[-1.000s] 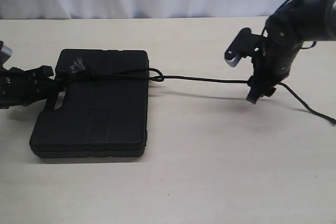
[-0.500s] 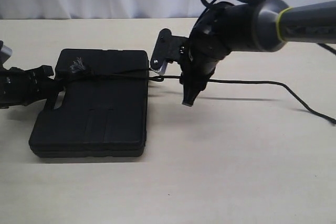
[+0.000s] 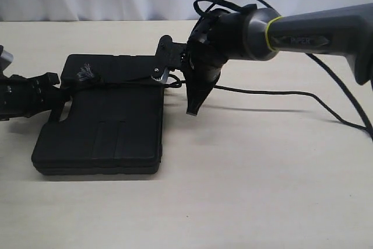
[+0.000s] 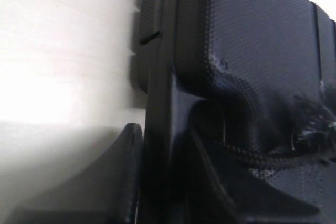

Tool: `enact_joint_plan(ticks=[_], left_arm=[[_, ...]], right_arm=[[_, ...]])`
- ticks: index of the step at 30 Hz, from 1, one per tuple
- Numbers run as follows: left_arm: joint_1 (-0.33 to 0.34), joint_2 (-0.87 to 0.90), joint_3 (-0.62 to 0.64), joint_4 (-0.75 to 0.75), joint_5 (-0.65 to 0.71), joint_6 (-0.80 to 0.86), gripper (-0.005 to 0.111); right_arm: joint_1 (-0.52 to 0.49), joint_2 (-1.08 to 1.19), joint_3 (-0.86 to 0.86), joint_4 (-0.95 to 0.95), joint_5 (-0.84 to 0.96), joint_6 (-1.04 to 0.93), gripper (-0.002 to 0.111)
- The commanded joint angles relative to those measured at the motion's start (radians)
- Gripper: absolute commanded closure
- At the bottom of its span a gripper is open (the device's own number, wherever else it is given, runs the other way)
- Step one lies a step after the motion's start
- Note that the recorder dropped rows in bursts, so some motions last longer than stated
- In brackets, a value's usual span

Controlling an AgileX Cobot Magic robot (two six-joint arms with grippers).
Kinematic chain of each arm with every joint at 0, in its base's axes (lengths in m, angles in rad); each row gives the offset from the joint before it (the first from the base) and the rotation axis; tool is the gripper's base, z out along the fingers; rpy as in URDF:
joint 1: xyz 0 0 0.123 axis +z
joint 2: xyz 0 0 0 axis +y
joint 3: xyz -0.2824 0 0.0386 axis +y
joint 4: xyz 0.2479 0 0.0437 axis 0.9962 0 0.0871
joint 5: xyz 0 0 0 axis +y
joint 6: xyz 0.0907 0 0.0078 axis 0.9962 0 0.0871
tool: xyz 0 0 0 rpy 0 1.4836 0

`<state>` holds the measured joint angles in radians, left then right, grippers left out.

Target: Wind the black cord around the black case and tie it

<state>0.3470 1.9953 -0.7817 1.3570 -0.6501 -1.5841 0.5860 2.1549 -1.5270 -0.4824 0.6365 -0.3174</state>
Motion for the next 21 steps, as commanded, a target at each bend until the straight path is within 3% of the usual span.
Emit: enact_joint_plan(ticks=[1, 4, 8, 12, 18, 21], left_arm=[[0.001, 0.0, 0.0, -0.039, 0.031, -0.006, 0.107], [0.001, 0.0, 0.0, -0.039, 0.04, -0.006, 0.107], [0.001, 0.0, 0.0, -0.048, 0.035, -0.004, 0.107], [0.001, 0.0, 0.0, -0.094, -0.037, 0.015, 0.107], [0.003, 0.0, 0.0, -0.099, 0.073, 0.019, 0.107], [0.003, 0.0, 0.0, -0.104, 0.039, 0.019, 0.107]], right_arm=[[-0.012, -0.001, -0.005, -0.041, 0.046, 0.069, 0.104], [-0.039, -0.018, -0.005, -0.064, 0.091, 0.113, 0.104], [-0.12, -0.086, 0.025, 0.049, 0.094, 0.044, 0.104], [-0.158, -0.111, 0.04, 0.078, 0.106, 0.044, 0.104], [-0.202, -0.111, 0.052, 0.078, 0.103, 0.14, 0.104], [-0.271, -0.111, 0.125, 0.103, 0.041, 0.175, 0.104]])
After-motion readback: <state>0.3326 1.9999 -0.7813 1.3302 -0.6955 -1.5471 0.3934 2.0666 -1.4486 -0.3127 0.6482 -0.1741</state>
